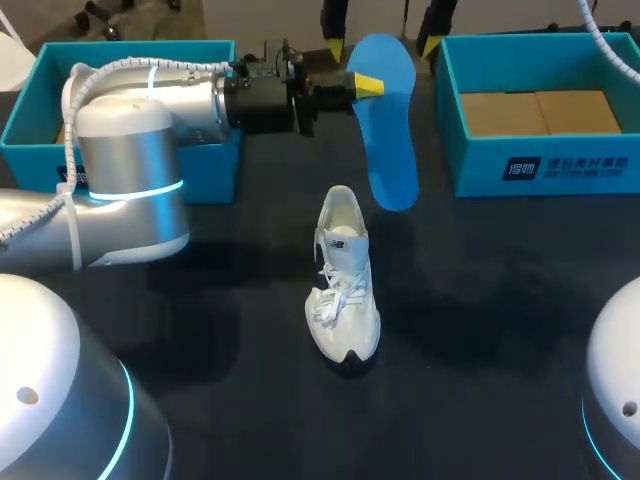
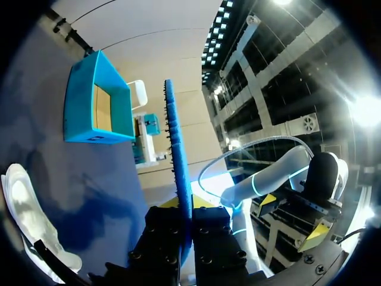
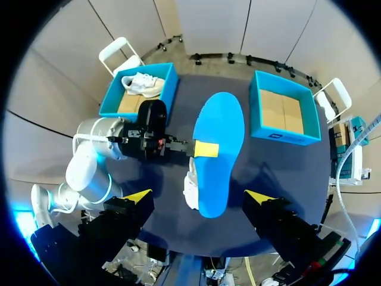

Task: Take the shoe out of the shoebox, open the shoe tongue, remove and reinsert the insole, then place the shoe into the shoebox

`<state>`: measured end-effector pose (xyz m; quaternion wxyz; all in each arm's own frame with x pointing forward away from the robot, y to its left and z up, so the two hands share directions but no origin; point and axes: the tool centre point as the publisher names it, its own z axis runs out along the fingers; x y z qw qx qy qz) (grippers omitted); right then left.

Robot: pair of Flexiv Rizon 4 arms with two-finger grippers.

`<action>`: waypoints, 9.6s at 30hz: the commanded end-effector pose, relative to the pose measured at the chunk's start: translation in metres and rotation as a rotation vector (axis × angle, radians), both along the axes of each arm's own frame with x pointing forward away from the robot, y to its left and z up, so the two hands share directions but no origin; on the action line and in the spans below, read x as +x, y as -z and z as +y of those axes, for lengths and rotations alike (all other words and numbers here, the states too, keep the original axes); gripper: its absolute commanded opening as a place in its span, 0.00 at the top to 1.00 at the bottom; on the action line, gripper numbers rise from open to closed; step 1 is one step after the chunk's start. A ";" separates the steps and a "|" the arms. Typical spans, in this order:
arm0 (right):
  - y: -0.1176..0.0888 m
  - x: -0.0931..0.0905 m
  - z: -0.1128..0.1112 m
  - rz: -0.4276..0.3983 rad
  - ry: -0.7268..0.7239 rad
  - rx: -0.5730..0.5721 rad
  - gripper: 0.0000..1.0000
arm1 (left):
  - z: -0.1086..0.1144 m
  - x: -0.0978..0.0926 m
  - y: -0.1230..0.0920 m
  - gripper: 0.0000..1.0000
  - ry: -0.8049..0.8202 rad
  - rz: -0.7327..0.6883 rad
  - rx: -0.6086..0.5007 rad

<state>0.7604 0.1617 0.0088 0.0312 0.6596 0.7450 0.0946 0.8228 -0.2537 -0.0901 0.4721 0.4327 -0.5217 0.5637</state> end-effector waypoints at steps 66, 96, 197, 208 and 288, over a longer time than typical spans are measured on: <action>-0.020 0.013 -0.076 -0.005 -0.153 0.437 0.00 | 0.000 0.000 0.001 1.00 -0.001 0.000 -0.002; 0.007 0.020 -0.120 0.016 -0.177 0.959 0.00 | 0.000 0.000 0.001 1.00 -0.001 0.000 -0.002; 0.082 0.034 -0.126 0.060 -0.051 1.272 0.00 | 0.017 -0.006 -0.011 1.00 -0.021 -1.599 -0.131; 0.082 0.034 -0.126 0.060 -0.051 1.272 0.00 | 0.027 0.025 -0.006 1.00 -0.031 -1.966 -0.075; 0.080 0.037 -0.112 0.032 -0.107 1.257 0.00 | 0.035 0.031 0.012 1.00 -0.096 -3.317 0.019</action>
